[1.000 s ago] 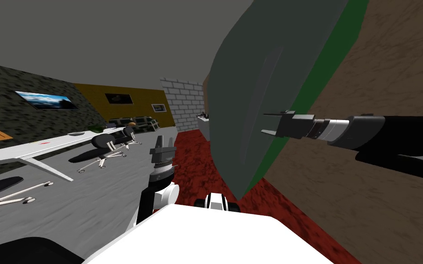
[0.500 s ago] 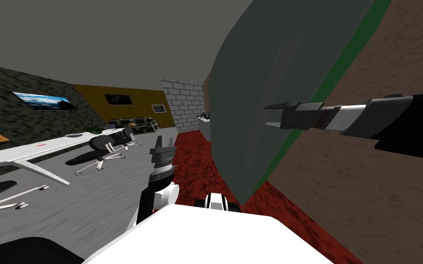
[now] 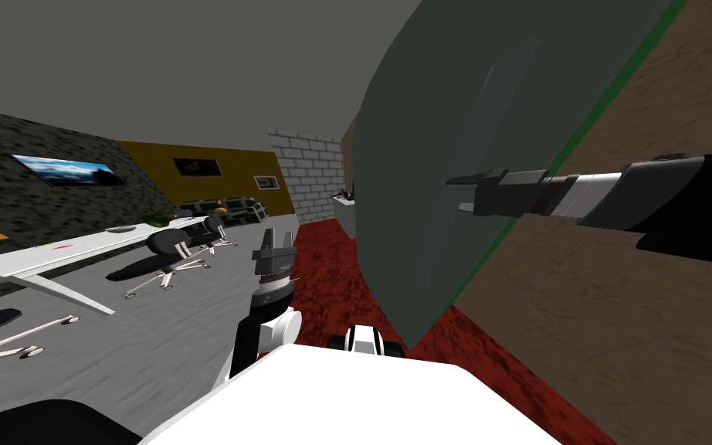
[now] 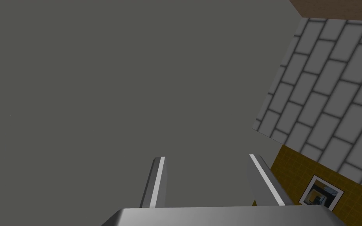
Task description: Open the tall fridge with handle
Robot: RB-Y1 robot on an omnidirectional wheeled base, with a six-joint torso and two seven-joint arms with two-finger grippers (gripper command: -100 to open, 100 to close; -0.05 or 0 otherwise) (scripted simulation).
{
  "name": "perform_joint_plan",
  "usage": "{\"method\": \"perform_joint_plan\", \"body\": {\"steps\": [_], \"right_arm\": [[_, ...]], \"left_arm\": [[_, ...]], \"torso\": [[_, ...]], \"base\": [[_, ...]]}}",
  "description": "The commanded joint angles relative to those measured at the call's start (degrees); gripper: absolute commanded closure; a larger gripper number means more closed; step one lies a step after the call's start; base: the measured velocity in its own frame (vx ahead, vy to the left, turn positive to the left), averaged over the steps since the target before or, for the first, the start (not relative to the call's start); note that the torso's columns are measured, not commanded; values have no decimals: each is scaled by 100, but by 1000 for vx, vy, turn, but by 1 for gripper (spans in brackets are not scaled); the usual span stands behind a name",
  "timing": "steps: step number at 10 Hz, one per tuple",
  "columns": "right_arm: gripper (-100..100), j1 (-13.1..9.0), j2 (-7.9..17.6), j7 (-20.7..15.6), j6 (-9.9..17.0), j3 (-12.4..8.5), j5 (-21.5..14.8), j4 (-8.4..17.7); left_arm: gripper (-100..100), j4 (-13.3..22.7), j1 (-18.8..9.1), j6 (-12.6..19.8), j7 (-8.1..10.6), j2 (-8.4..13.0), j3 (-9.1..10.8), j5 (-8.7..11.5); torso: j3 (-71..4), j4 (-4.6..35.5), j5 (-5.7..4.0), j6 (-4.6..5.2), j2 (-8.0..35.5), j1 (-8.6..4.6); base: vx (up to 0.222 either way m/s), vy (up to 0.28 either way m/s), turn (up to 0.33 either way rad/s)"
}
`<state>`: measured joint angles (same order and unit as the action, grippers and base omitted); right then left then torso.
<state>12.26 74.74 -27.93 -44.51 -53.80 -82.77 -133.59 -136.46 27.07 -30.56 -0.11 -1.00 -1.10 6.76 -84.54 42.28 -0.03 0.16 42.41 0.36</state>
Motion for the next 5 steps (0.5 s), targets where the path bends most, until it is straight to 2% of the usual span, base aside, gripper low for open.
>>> {"method": "perform_joint_plan", "body": {"steps": [1, 2, 4, 5], "right_arm": [[100, 72, -17, 91, -24, -45, -89, 82], [100, 114, -15, 132, -37, -88, -164, 120], [100, 156, -14, 172, -50, -131, -238, 158], [100, 199, -12, 213, -63, -173, -313, 196]], "left_arm": [[0, 0, -1, 0, 0, 0, -1, 0], [0, 0, 0, 0, 0, -1, -1, 0], [0, 0, -1, 0, 0, -1, -1, 0], [0, 0, -1, 0, 0, -1, -1, 0]], "torso": [[-7, -3, 5, -15, -9, 5], [-22, -9, 6, -27, -35, 10], [-44, -5, 18, -33, -42, -32], [-44, -1, 16, -30, -45, -24]], "base": [[25, 330, -136], [-1, 407, -227], [-62, 307, -87], [3, 385, -189]]}}
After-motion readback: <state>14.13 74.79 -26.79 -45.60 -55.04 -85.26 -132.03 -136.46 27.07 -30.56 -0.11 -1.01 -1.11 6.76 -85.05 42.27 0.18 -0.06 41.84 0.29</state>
